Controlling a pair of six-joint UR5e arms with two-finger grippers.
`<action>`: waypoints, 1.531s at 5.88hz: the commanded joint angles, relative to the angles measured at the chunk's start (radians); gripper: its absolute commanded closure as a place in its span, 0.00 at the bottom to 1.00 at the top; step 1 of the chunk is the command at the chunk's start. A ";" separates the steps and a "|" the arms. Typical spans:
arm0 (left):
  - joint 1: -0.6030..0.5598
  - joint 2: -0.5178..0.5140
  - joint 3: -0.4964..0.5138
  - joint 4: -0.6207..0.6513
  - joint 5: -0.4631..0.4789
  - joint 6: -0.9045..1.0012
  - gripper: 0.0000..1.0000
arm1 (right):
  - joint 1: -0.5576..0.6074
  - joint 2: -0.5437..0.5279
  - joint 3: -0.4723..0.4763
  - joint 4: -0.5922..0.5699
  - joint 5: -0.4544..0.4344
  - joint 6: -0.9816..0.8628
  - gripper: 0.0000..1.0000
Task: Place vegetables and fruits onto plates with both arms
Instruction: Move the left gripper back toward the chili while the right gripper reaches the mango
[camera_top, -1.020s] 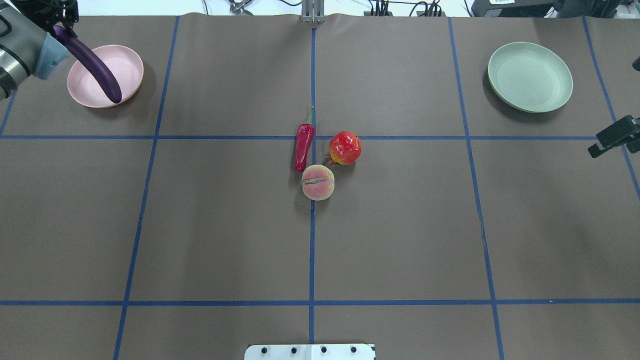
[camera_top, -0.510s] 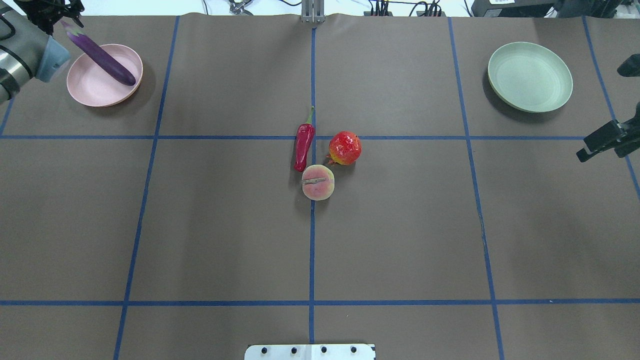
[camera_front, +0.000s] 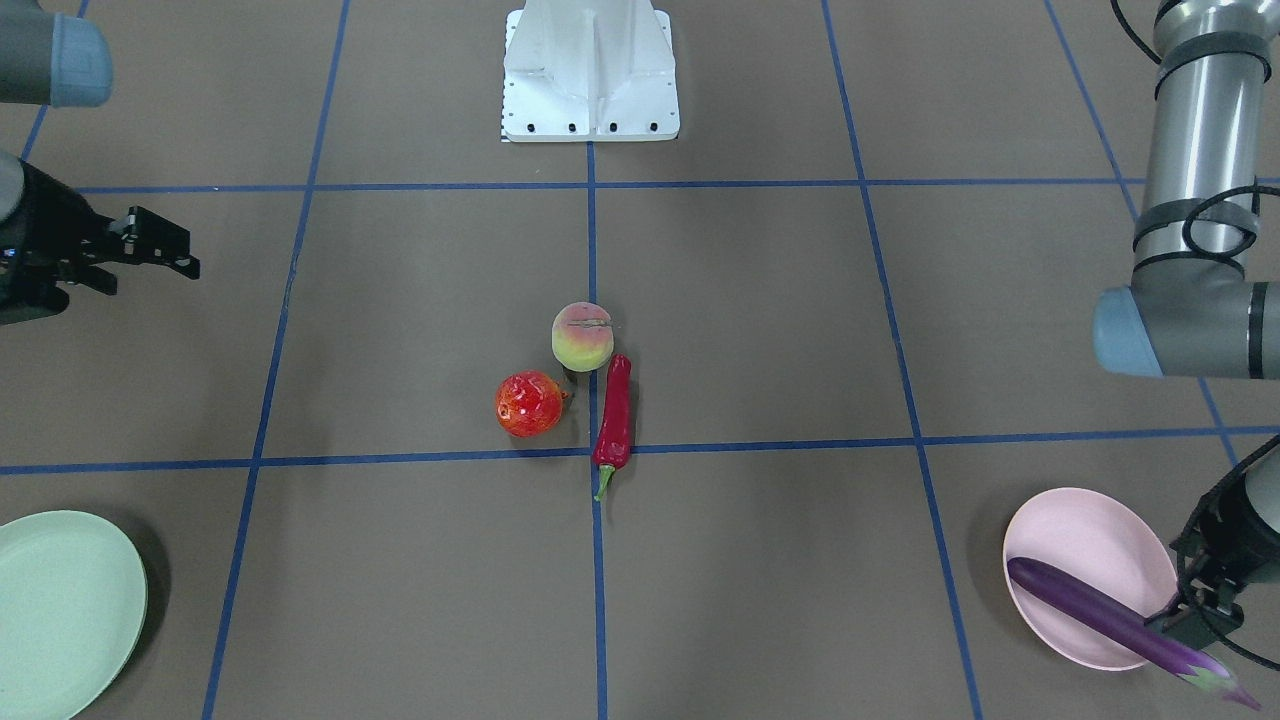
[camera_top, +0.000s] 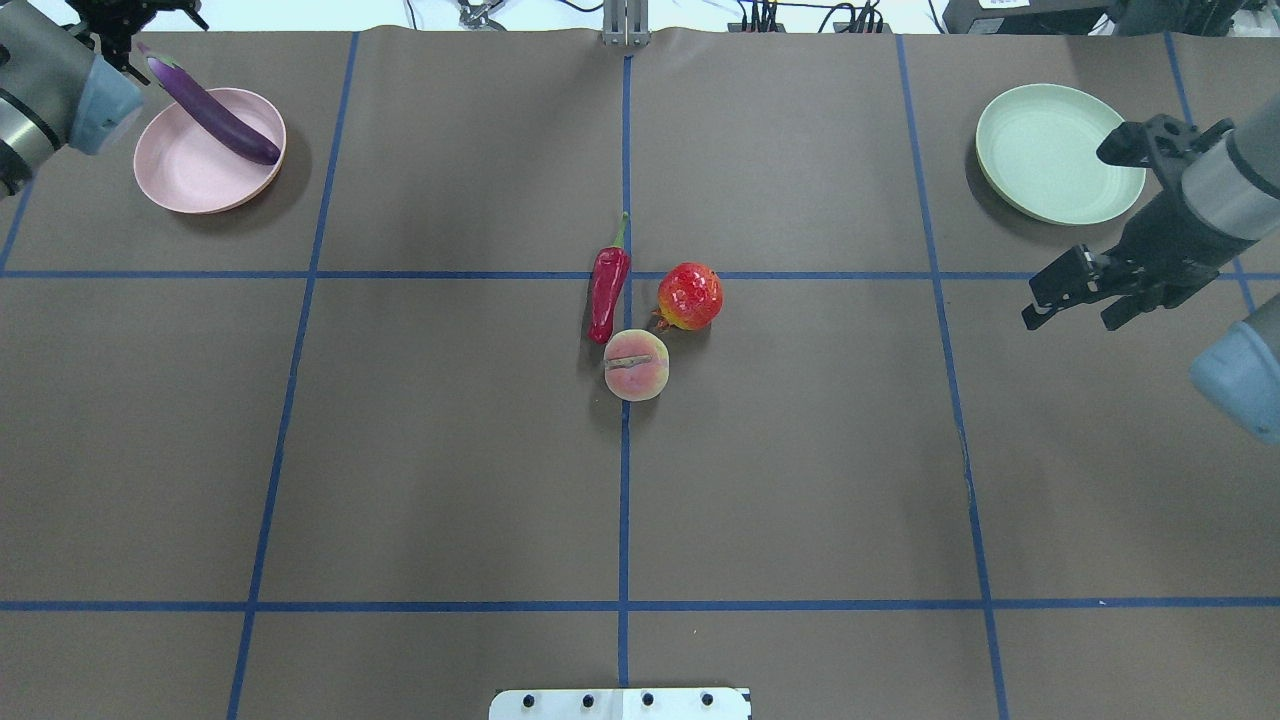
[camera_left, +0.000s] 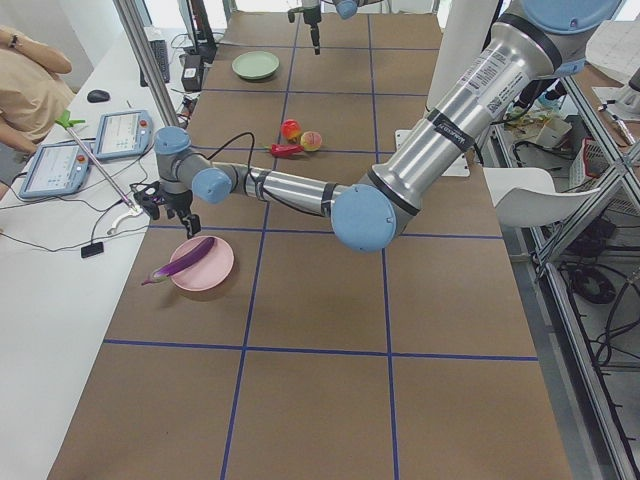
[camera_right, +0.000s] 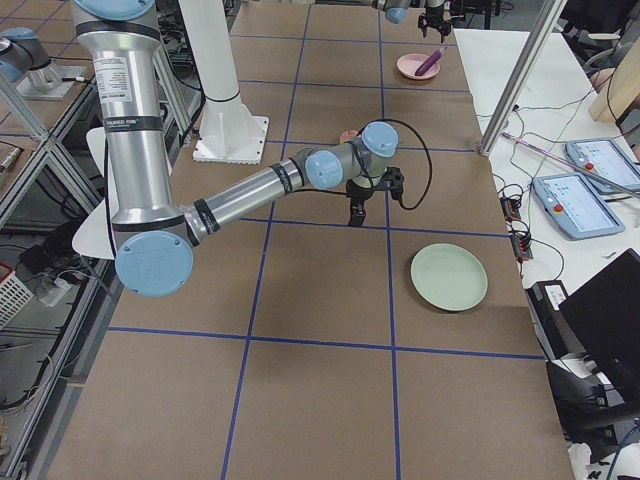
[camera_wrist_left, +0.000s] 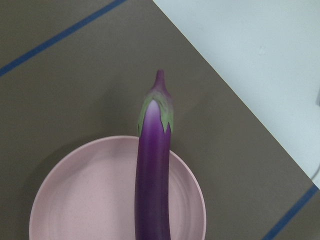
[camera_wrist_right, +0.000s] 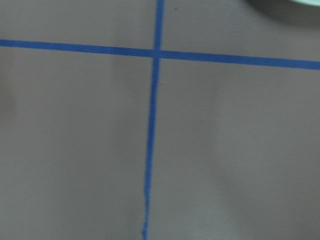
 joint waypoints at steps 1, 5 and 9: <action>0.100 0.082 -0.243 0.011 -0.061 -0.111 0.00 | -0.225 0.128 -0.003 0.109 -0.232 0.442 0.00; 0.293 0.102 -0.466 0.063 -0.029 -0.324 0.00 | -0.346 0.423 -0.321 0.212 -0.517 0.687 0.00; 0.429 0.072 -0.575 0.286 0.115 -0.324 0.00 | -0.348 0.506 -0.457 0.341 -0.548 0.834 0.00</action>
